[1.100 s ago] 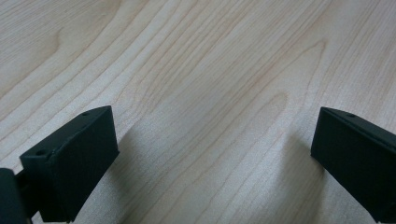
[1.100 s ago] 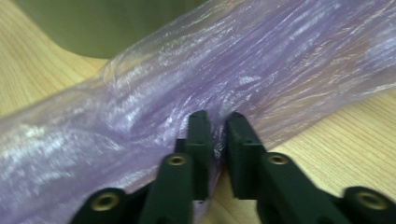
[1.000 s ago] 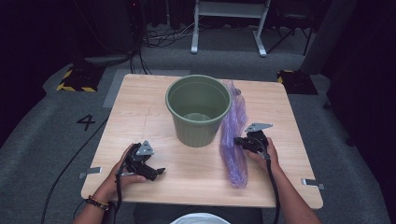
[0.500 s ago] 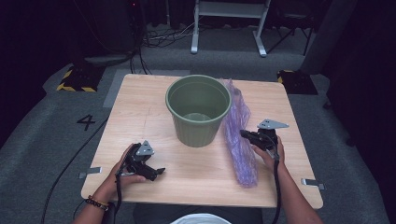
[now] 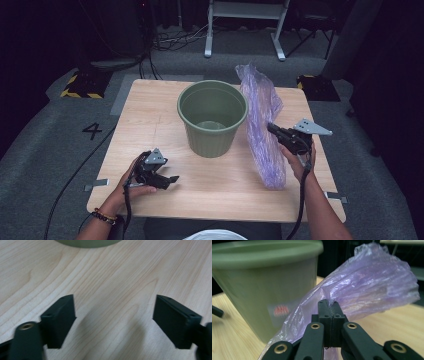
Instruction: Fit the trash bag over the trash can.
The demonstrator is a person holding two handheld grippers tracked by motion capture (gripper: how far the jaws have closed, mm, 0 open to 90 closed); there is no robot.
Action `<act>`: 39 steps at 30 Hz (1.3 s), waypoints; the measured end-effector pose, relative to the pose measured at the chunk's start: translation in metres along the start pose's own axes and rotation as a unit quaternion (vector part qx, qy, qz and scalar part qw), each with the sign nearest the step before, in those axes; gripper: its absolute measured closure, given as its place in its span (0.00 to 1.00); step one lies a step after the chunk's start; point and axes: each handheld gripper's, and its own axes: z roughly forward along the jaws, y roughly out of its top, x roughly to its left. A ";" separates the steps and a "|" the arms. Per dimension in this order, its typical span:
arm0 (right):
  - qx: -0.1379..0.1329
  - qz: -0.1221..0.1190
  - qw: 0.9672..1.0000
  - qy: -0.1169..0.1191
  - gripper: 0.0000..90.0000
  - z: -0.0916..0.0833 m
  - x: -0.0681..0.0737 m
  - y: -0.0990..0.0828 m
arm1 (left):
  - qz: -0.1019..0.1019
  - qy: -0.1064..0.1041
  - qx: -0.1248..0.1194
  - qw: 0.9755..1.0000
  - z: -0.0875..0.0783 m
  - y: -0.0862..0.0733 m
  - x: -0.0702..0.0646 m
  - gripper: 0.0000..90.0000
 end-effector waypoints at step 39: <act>-0.137 -0.117 0.980 0.082 1.00 -0.023 0.086 0.080 | 0.072 -0.125 -0.144 0.979 -0.014 0.162 -0.116 0.17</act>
